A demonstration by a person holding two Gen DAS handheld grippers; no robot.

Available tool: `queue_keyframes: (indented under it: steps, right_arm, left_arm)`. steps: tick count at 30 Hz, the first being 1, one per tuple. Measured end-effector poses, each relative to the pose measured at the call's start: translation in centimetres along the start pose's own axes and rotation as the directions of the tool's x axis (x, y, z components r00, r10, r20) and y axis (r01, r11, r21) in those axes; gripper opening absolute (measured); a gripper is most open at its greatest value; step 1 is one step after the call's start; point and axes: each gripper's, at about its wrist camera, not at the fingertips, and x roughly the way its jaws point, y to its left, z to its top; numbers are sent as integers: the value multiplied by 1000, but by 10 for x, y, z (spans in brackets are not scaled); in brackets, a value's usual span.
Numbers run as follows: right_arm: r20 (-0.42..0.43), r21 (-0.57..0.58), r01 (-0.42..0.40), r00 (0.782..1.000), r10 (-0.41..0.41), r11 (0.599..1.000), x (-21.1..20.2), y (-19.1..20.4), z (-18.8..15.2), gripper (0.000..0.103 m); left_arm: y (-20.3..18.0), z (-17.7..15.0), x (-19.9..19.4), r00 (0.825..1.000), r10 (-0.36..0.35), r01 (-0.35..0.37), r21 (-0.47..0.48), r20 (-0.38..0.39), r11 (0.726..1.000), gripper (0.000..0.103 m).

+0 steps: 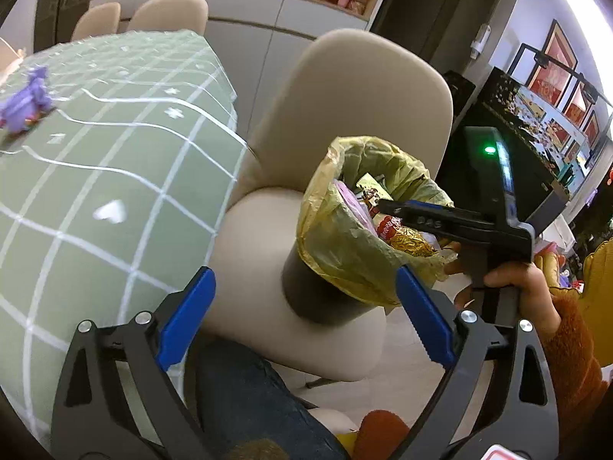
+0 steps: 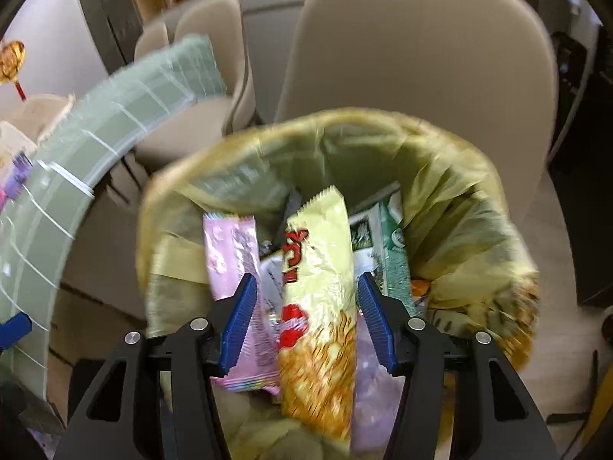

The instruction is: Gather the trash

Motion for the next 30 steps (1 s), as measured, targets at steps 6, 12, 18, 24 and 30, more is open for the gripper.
queue_keyframes:
  steps: [6,12,18,24,30]
  right_arm:
    - [185,-51,-11,982,20,999,-88,41,-34,52]
    - [292,-183,-90,946,141,979,-160,96,-103,52]
    - [295,-222,-158,929,221,962,-191,132,-150,52]
    - [310,-272,-176,915,259,946,-208,160,-174,52]
    - [325,-288,-179,906,272,941,-213,177,-184,52]
  left_arm:
    - [1,-23,-62,979,136,-140,13,150,990,90]
    - [8,-62,-131,917,284,-291,-18,279,957,90]
    - [5,-105,-186,827,452,-456,-72,335,887,90]
    - [-3,-137,-214,762,544,-541,-116,351,833,90]
    - [5,-144,-218,760,570,-555,-145,312,819,90]
